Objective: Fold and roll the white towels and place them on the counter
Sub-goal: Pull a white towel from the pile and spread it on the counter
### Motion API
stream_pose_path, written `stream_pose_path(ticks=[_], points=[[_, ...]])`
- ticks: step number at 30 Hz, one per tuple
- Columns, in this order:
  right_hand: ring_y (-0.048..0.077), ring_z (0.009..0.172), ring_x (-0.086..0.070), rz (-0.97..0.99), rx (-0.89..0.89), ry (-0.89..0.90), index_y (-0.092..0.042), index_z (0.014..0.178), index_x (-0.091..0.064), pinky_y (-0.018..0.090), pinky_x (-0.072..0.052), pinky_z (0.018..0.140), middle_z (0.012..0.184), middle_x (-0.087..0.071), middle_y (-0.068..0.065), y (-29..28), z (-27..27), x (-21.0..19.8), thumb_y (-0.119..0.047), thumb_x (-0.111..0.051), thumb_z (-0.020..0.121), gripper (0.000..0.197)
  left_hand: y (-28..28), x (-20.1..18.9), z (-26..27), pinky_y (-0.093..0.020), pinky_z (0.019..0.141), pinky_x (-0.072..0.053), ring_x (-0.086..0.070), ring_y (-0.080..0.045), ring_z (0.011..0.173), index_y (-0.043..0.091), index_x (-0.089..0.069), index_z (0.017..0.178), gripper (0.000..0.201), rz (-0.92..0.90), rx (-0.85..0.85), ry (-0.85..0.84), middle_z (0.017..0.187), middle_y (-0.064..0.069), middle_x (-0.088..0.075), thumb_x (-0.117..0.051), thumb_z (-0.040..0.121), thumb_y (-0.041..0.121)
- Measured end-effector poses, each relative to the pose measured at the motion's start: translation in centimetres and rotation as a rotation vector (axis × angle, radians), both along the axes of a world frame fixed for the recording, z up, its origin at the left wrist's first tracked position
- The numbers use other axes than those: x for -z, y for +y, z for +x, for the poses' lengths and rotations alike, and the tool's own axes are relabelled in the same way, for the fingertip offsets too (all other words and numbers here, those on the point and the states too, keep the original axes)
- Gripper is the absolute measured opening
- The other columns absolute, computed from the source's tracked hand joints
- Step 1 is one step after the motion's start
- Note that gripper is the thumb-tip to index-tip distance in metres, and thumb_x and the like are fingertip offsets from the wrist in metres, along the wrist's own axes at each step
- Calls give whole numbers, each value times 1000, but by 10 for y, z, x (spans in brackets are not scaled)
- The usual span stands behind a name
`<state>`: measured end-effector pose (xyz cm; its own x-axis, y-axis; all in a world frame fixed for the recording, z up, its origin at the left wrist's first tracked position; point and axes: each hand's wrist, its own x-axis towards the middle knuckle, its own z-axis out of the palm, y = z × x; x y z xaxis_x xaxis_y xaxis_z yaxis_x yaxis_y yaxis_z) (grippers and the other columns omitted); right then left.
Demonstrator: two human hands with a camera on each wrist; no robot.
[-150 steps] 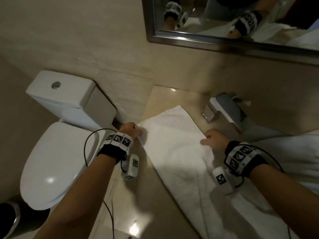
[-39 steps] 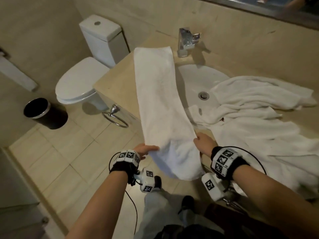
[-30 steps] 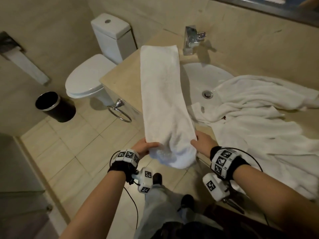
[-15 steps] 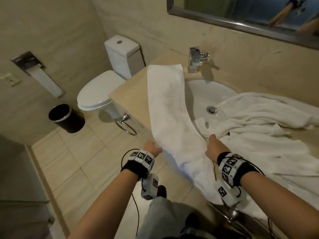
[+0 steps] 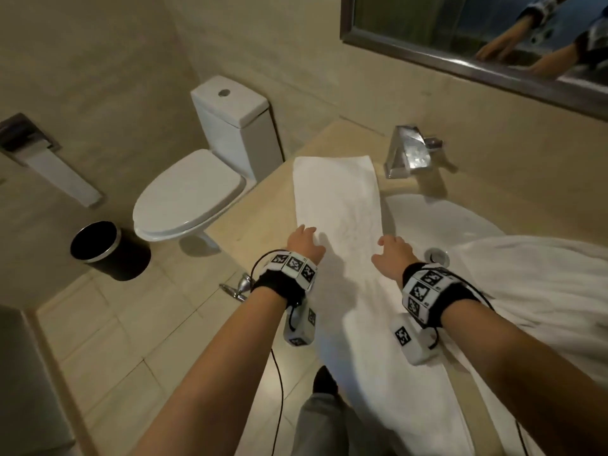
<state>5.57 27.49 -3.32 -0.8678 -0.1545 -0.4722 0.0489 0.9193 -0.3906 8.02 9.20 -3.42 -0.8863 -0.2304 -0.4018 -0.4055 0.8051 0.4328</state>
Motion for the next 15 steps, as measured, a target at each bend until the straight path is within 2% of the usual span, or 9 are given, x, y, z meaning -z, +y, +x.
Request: stream_pose_path(ticks=[5,8,12,15], points=[[33,135,-28,17,66,52,-10,143,-30,37,-29,108,148,-30,14,-31,-81,1,-18,-41,96,49,-44,11,-72,-42,114,-19,-12,-19,145,24,-24,147,56,-106,100,-40,158,-1,-7,-44,94,24],[32,135,-29,35,63,56,-12,145,-27,35,-28,109,151,-28,12,-44,-108,8,-20,-41,96,51,-58,20,-102,-49,114,-19,-9,-22,145,27,-21,146,56,-176,168,-66,158,0,-2,-43,95,27],[33,137,-26,23,144,30,-14,145,-27,37,-27,110,151,-26,11,-55,-142,23,-20,-44,95,53,-74,25,-143,-50,112,-23,-12,-26,143,31,-25,144,52,-165,155,-104,158,-4,-3,-41,95,27],[31,141,-16,76,66,65,-19,147,-25,39,-20,115,156,-16,8,-59,-158,35,-20,-40,96,53,-82,30,-160,-49,112,-20,-8,-24,144,27,-16,147,53,-254,291,-141,158,-3,-1,-34,97,30]])
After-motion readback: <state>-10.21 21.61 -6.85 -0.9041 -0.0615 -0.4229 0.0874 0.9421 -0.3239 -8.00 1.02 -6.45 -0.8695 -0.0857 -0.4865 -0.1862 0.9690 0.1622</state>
